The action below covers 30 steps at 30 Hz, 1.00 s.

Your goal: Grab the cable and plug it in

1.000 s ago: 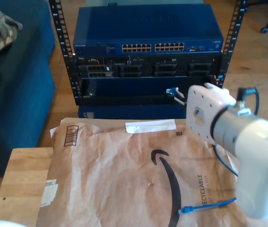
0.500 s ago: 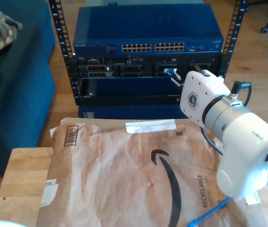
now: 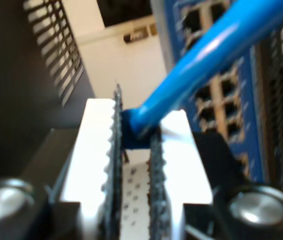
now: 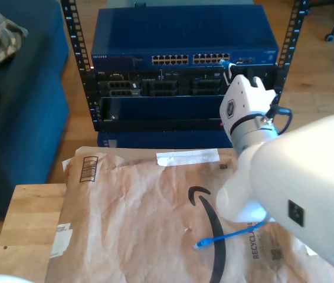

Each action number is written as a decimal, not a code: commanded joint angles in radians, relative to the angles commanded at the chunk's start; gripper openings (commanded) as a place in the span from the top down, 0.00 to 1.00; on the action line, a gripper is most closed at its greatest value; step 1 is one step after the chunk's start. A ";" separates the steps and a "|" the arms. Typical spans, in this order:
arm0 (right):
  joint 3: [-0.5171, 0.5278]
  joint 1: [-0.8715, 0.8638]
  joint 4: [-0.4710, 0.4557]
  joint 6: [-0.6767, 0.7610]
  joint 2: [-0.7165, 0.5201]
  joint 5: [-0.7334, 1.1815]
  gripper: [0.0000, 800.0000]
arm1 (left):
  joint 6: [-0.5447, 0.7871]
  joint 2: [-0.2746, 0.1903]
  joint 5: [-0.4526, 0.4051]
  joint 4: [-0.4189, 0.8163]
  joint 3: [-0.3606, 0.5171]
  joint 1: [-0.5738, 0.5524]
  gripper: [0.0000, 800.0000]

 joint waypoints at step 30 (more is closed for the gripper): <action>-0.512 0.117 0.397 -0.390 0.382 -0.141 1.00 | 0.002 0.000 0.000 0.000 0.000 0.000 0.00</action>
